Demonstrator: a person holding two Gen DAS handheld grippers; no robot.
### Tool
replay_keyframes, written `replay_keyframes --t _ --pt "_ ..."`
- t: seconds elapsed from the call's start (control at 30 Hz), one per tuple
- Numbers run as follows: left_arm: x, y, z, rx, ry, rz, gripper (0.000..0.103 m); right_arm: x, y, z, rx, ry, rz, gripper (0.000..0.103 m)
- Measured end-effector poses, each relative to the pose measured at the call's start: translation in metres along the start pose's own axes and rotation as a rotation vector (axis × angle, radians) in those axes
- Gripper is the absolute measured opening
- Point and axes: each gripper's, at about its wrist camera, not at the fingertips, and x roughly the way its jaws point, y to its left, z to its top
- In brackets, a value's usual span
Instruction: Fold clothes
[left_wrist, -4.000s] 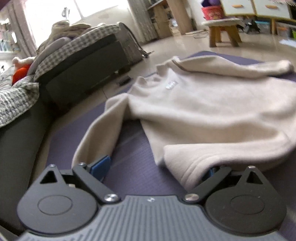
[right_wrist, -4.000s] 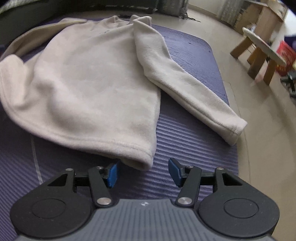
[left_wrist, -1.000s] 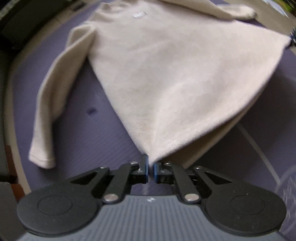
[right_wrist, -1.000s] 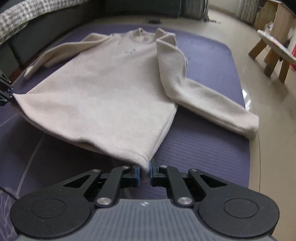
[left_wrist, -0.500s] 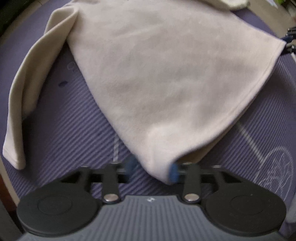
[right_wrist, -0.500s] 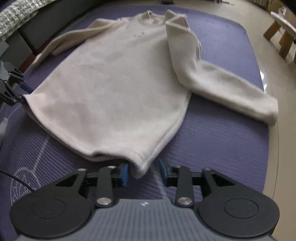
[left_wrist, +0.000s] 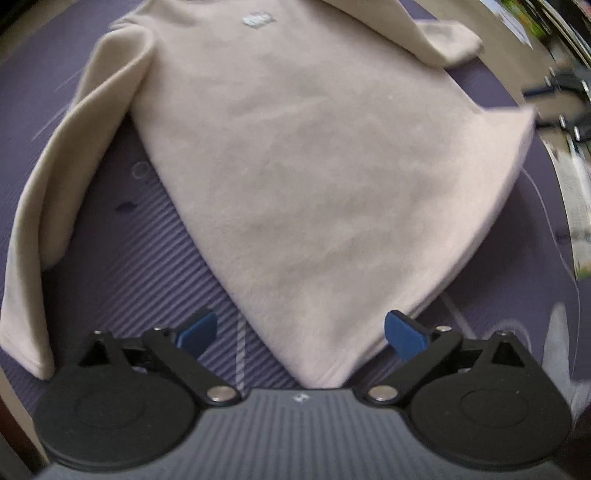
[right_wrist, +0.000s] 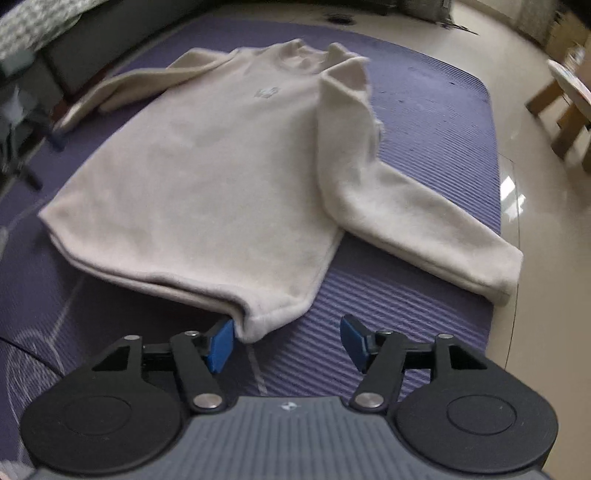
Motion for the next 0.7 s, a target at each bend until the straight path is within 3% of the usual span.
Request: replay_keyframes --t 0.07,0.13,0.2,0.37,0.5,0.57,0.7 --pt "-0.003 0.001 0.001 0.028 0.011 -0.021 0.099 -0.005 -0.002 0.002 0.004 0.003 -0.002 0.066" --pt "-0.008 0.003 0.003 0.032 -0.009 0.006 0.100 -0.008 -0.004 0.003 -0.022 0.056 0.007 0.067" --pt "-0.012 0.006 0.005 0.029 -0.029 0.037 0.100 -0.011 -0.006 0.005 -0.067 0.070 -0.043 0.067" --pt "-0.011 0.020 0.026 -0.025 -0.103 0.206 0.097 -0.012 -0.027 0.028 0.104 -0.105 -0.158 0.067" --pt "-0.012 0.034 0.057 -0.105 -0.194 0.359 0.092 0.008 -0.021 0.066 0.120 -0.165 -0.246 0.067" --pt "-0.017 0.039 0.075 -0.114 -0.275 0.416 0.092 0.019 -0.017 0.090 0.108 -0.188 -0.254 0.067" --pt "-0.013 0.042 0.099 -0.049 -0.353 0.542 0.088 0.046 -0.011 0.128 0.120 -0.250 -0.216 0.067"
